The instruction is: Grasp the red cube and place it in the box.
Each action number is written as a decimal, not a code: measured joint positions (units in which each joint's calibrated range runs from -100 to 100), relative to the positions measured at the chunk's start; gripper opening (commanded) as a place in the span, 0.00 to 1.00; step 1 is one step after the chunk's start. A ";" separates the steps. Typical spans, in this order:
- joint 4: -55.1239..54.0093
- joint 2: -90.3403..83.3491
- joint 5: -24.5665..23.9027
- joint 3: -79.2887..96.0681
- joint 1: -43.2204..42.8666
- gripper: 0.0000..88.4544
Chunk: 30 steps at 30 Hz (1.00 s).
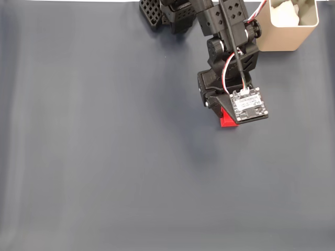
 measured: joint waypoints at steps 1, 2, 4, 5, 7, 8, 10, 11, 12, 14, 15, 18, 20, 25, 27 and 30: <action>0.00 0.00 0.15 0.00 -0.15 0.26; -0.24 0.00 0.34 0.00 -0.30 0.24; -0.49 0.00 0.59 0.00 -0.38 0.19; -0.49 0.00 0.63 0.00 -0.38 0.18; -0.49 0.00 0.98 0.00 -0.38 0.15; -0.49 -0.09 1.17 0.00 -0.45 0.13; -0.49 -0.09 1.47 0.00 -0.60 0.12; -0.49 -0.09 1.51 0.00 -0.75 0.11; -0.49 -0.09 1.61 0.00 -0.75 0.10; -0.49 -0.09 1.71 0.00 -0.75 0.08; -0.49 -0.09 1.71 0.00 -0.75 0.08; -0.49 -0.09 1.71 0.00 -0.75 0.07; -0.49 -0.09 1.71 0.00 -0.75 0.07; -0.49 -0.09 1.71 0.00 -0.75 0.07; -0.49 -0.09 1.71 0.00 -0.75 0.07; -0.32 -0.27 2.10 0.00 -0.75 0.06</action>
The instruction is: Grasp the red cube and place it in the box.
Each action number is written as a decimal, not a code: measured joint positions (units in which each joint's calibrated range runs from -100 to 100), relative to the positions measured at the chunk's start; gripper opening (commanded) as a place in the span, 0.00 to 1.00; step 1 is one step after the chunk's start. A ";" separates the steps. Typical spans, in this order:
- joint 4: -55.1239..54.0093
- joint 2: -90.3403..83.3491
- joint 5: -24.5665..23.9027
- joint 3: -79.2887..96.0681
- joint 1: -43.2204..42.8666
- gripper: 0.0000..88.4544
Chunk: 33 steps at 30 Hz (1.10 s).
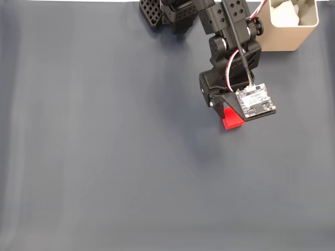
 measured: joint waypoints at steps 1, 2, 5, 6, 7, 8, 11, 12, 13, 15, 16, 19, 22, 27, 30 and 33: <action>0.32 -0.18 0.24 0.00 0.00 0.06; 0.81 -0.53 0.49 0.00 0.00 0.05; 3.57 -1.96 1.37 -1.18 0.00 0.04; 4.87 -2.76 1.71 -1.91 0.00 0.03; 6.17 -3.57 2.00 -2.55 0.00 0.03; 7.39 -4.46 2.34 -3.37 0.00 0.02; 11.94 -7.31 3.47 -6.10 -0.45 0.02; 13.40 -8.56 3.81 -6.92 -0.75 0.01; 14.95 -9.45 4.05 -7.83 -1.13 0.00; 18.20 -11.32 4.30 -10.29 -2.03 0.00; 19.90 -12.13 4.30 -11.75 -2.56 0.00; 25.02 -14.36 4.40 -16.58 -4.74 0.00; 30.06 -16.41 4.88 -21.13 -7.52 0.00; 37.53 -18.90 6.06 -27.69 -12.63 0.00; 40.78 -19.71 6.50 -30.87 -16.16 0.00; 43.46 -20.33 6.98 -33.15 -19.62 0.00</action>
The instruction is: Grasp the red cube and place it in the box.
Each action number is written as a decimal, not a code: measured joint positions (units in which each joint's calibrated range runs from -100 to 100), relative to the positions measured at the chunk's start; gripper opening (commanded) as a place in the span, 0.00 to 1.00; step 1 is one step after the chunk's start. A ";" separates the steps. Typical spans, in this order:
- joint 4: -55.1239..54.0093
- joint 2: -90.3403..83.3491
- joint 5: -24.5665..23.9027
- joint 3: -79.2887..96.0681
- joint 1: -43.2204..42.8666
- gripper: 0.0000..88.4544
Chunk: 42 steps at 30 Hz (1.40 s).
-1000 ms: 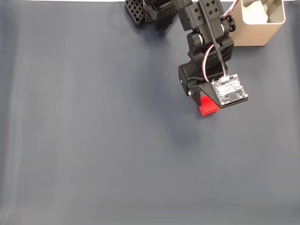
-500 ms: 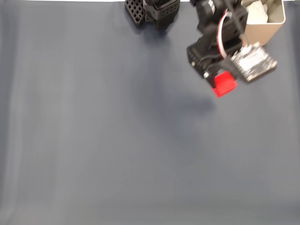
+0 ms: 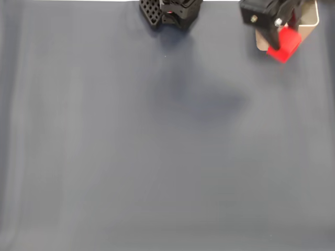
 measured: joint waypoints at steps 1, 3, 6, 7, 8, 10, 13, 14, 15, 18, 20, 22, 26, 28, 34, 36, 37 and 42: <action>0.65 -0.18 0.15 -0.55 -1.13 0.00; 1.54 -0.18 0.39 -1.46 -3.38 0.00; 2.36 -0.18 0.54 -2.64 -6.69 0.00; 2.60 -0.18 0.54 -3.01 -7.74 0.00; 2.76 -0.18 0.59 -3.37 -8.72 0.00; 3.09 -0.18 0.68 -3.83 -10.67 0.00; 3.41 -0.18 1.03 -3.83 -13.38 0.00; 3.49 -0.18 1.12 -3.83 -13.83 0.00; 3.74 -0.18 1.37 -3.83 -14.66 0.00; 3.74 -0.18 1.81 -3.83 -16.46 0.00; 3.74 0.36 1.86 -3.83 -17.66 0.00; 3.74 0.98 1.86 -3.83 -18.71 0.00; 3.74 1.96 1.86 -3.83 -20.74 0.00; 3.74 2.23 1.86 -3.83 -21.65 0.00; 3.74 3.66 2.15 -3.83 -23.83 0.00; 3.74 3.83 2.69 -3.83 -24.20 0.00; 3.74 3.92 2.93 -3.83 -24.28 0.00; 3.01 4.37 3.81 -3.83 -24.73 0.00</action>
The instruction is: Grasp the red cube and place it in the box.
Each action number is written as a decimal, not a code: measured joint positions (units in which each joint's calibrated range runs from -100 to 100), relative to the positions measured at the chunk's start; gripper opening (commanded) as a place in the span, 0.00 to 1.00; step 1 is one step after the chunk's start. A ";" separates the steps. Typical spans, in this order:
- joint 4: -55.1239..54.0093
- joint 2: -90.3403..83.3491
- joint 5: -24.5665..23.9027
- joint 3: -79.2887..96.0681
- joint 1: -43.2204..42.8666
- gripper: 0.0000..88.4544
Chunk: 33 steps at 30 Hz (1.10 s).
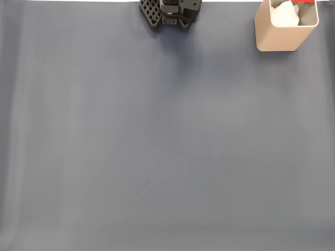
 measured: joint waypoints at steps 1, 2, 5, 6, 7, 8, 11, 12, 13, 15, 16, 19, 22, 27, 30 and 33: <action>-0.24 0.09 0.15 0.00 -0.23 0.00; -0.32 0.09 0.20 0.00 -0.38 0.01; -0.49 0.09 0.24 0.00 -0.38 0.01; -0.49 0.09 0.34 0.00 -0.38 0.01; -0.65 0.09 0.44 0.00 -0.38 0.01; -0.89 0.09 0.54 0.18 -0.38 0.01; -1.30 0.09 0.98 0.55 -0.38 0.01; -1.38 0.09 1.12 0.55 -0.38 0.01; -1.38 0.09 1.27 0.55 -0.38 0.02; -1.38 0.09 1.56 0.55 -0.30 0.03; -1.38 0.09 1.71 0.55 -0.23 0.05; -1.71 0.09 1.81 0.55 -0.23 0.11; -2.52 0.09 1.76 0.55 -0.15 0.15; -3.49 0.00 2.00 0.55 1.65 0.22; -4.55 0.00 2.44 0.55 2.48 0.25; -5.36 0.00 2.69 0.55 2.56 0.27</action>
